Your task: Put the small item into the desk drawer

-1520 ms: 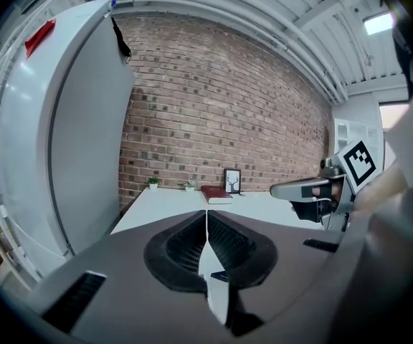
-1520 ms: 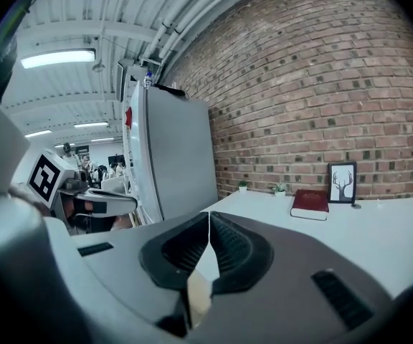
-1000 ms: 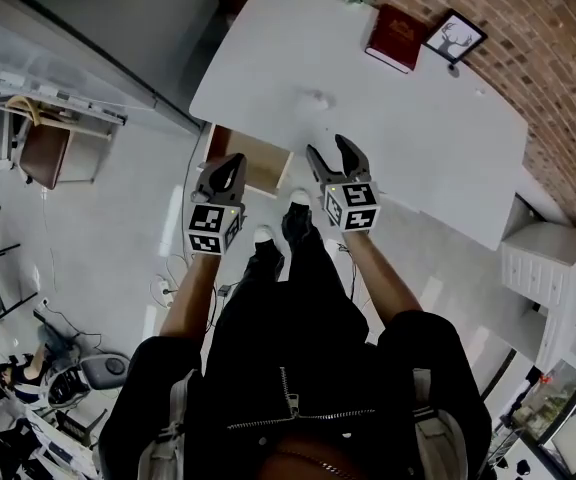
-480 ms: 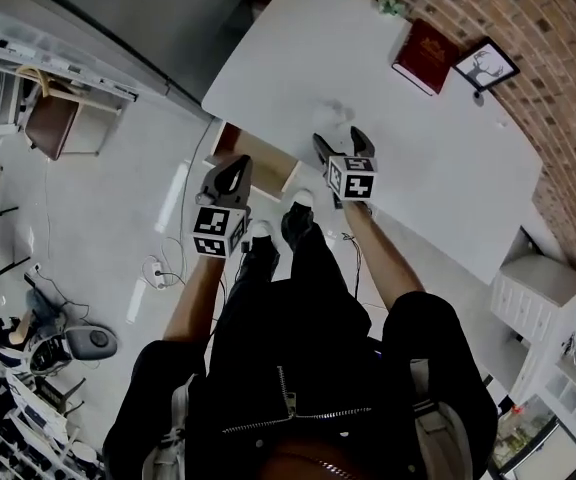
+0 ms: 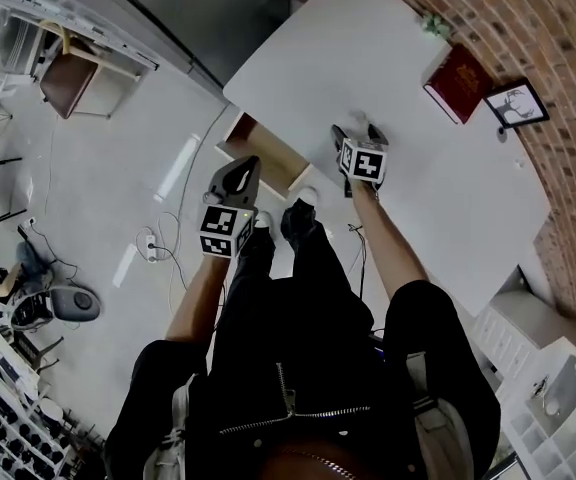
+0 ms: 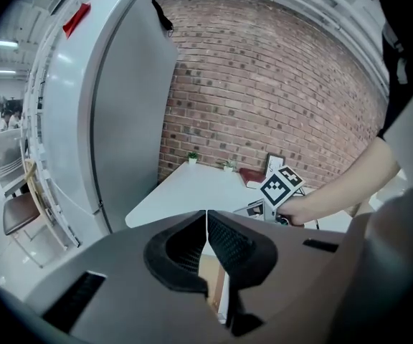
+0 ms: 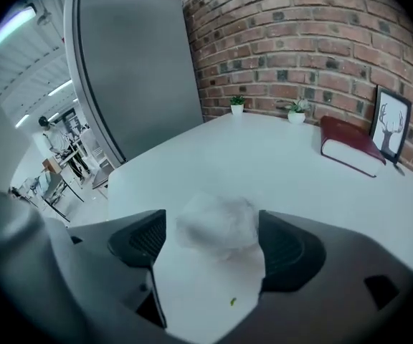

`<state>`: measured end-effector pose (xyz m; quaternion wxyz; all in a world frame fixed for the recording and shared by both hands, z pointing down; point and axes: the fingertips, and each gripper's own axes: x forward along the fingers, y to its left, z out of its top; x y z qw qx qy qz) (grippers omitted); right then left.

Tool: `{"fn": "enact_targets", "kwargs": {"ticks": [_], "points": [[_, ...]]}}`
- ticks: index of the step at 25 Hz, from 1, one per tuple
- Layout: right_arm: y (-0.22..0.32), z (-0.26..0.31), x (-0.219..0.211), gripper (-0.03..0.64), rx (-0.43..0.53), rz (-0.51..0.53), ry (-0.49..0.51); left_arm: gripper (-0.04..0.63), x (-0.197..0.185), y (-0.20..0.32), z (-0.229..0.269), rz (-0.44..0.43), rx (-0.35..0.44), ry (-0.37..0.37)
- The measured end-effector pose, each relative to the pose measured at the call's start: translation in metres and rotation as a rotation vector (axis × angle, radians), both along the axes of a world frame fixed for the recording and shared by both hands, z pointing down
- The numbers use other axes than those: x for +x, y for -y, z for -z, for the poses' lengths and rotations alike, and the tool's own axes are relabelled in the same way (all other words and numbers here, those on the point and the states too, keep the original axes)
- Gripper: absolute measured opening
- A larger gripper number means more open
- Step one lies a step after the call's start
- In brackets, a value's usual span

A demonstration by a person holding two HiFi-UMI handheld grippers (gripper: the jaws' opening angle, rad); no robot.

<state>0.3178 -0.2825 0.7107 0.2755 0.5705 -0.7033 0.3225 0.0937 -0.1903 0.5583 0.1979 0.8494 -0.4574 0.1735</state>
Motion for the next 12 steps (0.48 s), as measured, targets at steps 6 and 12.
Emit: {"fn": "enact_targets", "kwargs": {"ticks": [6, 12], "points": [[0.001, -0.010, 0.015, 0.288, -0.028, -0.004, -0.029, 0.023, -0.007, 0.003, -0.002, 0.070, -0.008, 0.005], [-0.001, -0.012, 0.010, 0.281, -0.022, 0.043, -0.022, 0.023, -0.010, 0.000, -0.001, 0.114, -0.022, -0.004]]}}
